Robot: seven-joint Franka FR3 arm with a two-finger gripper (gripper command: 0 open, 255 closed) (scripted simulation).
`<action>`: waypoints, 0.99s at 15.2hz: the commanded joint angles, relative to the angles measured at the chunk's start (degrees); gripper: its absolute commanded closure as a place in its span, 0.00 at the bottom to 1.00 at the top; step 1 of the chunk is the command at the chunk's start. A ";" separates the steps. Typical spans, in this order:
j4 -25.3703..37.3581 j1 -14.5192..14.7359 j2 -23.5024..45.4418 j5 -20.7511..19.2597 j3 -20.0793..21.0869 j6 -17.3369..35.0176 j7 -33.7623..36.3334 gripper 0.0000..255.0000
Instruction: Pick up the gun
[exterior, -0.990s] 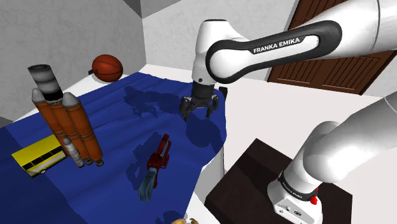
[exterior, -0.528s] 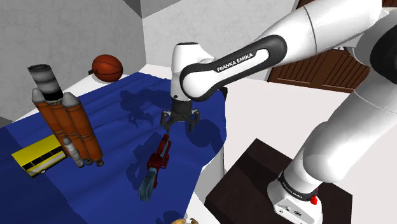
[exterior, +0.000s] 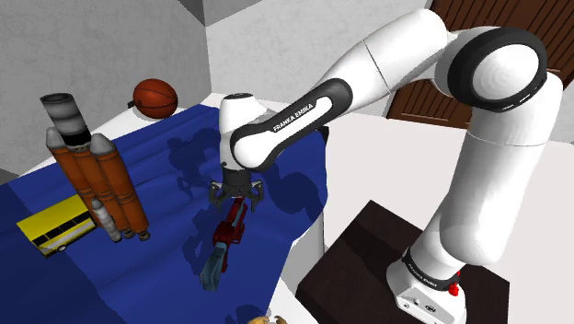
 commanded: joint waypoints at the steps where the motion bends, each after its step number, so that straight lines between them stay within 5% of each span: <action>1: 3.28 1.43 5.11 -1.39 -0.49 1.18 3.15 0.00; 13: 6.67 3.91 14.31 -3.78 -2.42 6.28 5.86 0.00; 14: 6.64 3.89 14.27 -3.76 -2.41 6.26 5.85 1.00; 15: 6.66 3.90 14.29 -3.77 -2.41 6.27 5.85 1.00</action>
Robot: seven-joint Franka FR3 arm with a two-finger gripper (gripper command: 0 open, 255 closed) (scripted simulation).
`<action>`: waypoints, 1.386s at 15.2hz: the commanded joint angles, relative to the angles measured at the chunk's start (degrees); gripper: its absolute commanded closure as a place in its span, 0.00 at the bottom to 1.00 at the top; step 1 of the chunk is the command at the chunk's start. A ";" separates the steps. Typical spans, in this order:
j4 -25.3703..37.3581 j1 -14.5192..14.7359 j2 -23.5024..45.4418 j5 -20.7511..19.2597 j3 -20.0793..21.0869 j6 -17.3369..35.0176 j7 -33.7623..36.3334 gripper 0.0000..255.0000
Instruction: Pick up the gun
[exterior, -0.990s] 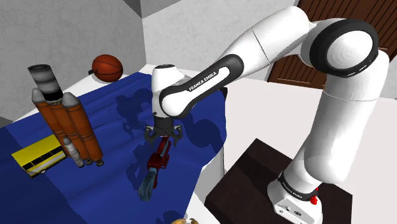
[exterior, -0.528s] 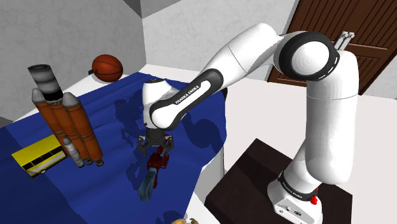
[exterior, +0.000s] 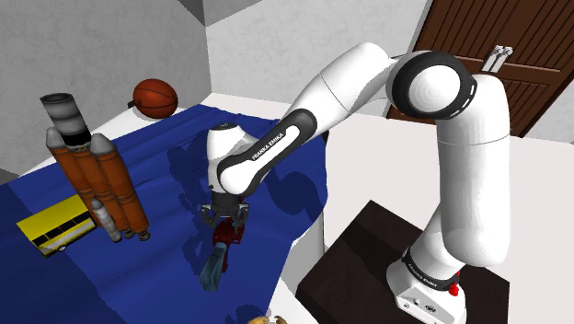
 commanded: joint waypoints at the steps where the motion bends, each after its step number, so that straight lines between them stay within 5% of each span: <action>1: -0.06 0.02 0.06 -0.01 0.00 0.07 0.00 1.00; 8: -0.04 0.02 0.07 -0.02 -0.01 0.08 0.00 1.00; 21: 0.90 -1.46 -7.08 2.36 1.67 -7.72 -0.30 1.00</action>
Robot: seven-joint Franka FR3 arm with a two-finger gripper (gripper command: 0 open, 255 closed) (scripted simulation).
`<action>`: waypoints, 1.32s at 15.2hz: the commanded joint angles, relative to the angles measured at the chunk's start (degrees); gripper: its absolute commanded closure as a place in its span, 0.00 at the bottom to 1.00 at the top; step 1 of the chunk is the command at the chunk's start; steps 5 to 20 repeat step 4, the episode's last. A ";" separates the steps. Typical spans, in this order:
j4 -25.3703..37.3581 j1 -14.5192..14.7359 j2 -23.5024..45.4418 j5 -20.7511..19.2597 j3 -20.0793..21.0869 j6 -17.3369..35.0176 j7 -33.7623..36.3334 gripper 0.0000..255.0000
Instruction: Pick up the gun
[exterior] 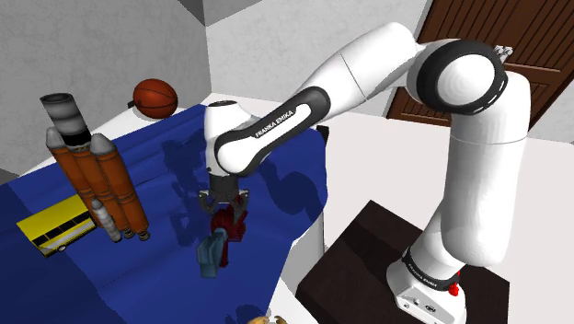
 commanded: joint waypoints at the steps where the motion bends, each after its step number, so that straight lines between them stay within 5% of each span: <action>1: 0.39 -0.21 -1.04 0.35 0.21 -1.32 -0.06 1.00; 20: 0.59 -0.31 -1.60 0.55 0.31 -2.05 -0.07 1.00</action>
